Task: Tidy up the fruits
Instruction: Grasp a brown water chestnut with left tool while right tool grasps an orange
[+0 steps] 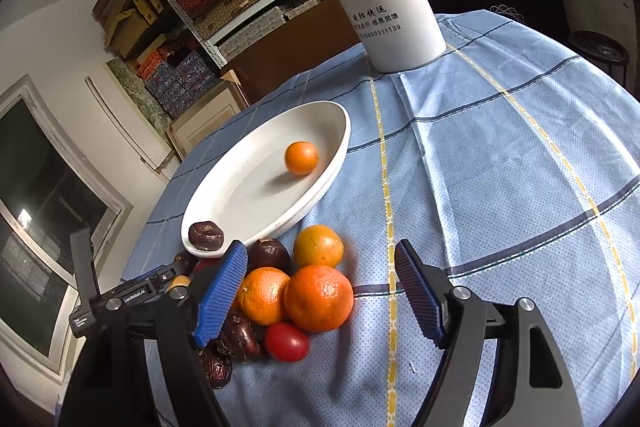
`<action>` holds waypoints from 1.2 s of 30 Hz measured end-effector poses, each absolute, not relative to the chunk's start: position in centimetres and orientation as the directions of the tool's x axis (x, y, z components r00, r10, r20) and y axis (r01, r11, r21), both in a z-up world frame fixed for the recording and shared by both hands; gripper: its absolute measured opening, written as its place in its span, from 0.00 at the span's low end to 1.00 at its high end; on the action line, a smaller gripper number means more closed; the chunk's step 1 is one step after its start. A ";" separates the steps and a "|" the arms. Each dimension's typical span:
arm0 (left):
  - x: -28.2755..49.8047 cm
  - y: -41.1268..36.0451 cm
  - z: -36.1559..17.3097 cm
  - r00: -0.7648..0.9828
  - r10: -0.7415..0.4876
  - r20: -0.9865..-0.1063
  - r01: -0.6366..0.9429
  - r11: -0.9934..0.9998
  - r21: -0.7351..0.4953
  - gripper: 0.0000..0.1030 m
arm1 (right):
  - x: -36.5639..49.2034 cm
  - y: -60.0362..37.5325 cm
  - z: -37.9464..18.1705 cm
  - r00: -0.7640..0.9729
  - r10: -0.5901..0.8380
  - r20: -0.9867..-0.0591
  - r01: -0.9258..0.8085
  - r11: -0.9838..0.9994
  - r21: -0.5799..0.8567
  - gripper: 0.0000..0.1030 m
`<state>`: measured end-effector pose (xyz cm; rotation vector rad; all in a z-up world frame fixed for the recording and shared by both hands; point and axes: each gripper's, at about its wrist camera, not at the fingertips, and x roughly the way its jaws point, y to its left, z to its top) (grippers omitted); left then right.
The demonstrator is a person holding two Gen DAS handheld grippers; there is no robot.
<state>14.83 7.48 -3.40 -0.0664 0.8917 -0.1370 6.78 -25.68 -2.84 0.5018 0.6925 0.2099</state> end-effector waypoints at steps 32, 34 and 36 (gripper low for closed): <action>15.3 8.4 -3.3 0.652 -0.059 -0.756 0.082 0.997 -0.007 0.39 | 6.1 -25.1 -3.3 0.723 0.363 -0.588 -0.039 0.871 0.489 0.75; 14.1 8.6 -2.6 0.666 -0.093 -0.740 0.085 0.995 -0.049 0.39 | 6.0 -24.9 -3.5 0.715 0.353 -0.603 -0.038 0.881 0.471 0.75; 12.5 8.5 -1.7 0.689 -0.118 -0.715 0.102 0.993 -0.065 0.39 | 5.9 -24.9 -3.8 0.707 0.349 -0.615 -0.032 0.884 0.465 0.75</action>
